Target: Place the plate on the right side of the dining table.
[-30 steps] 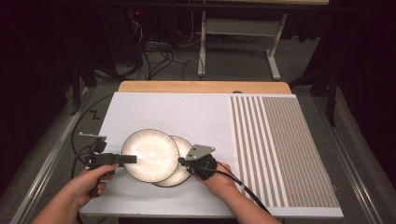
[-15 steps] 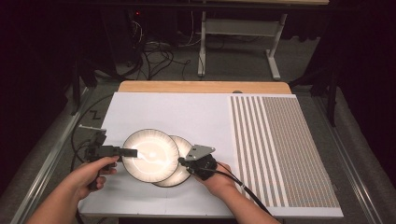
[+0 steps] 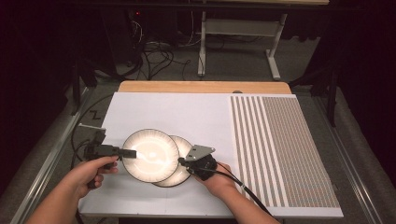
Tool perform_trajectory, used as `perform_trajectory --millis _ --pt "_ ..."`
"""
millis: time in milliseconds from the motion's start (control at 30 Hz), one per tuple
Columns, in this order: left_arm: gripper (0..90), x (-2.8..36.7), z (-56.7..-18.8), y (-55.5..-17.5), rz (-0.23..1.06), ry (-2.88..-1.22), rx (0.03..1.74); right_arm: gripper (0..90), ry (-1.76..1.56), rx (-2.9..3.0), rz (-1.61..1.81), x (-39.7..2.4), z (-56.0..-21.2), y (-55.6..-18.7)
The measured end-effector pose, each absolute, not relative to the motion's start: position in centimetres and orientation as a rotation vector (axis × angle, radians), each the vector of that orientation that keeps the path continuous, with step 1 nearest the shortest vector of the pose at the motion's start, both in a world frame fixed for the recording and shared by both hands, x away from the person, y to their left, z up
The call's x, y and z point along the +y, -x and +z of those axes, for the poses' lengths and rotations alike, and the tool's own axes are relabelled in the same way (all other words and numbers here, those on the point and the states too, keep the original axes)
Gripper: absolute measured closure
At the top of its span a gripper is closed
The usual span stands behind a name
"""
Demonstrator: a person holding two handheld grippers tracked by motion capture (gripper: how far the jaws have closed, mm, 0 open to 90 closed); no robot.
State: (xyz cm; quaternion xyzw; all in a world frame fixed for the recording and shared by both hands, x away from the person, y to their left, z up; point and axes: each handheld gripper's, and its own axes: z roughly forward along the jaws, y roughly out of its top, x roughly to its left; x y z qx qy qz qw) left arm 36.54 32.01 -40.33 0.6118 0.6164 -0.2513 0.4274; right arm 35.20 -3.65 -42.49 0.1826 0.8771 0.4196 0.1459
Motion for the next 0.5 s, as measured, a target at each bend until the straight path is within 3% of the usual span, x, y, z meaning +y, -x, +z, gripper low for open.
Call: perform_trajectory --millis 267,500 --pt "70.3 31.94 -40.21 -36.79 -0.600 -1.544 1.583 90.0 -0.527 2.524 1.206 -3.65 -42.51 -35.18" --pt "73.5 31.50 -39.58 -36.86 -0.561 -1.584 1.628 90.0 -0.528 2.523 1.202 -3.63 -42.50 -35.14"
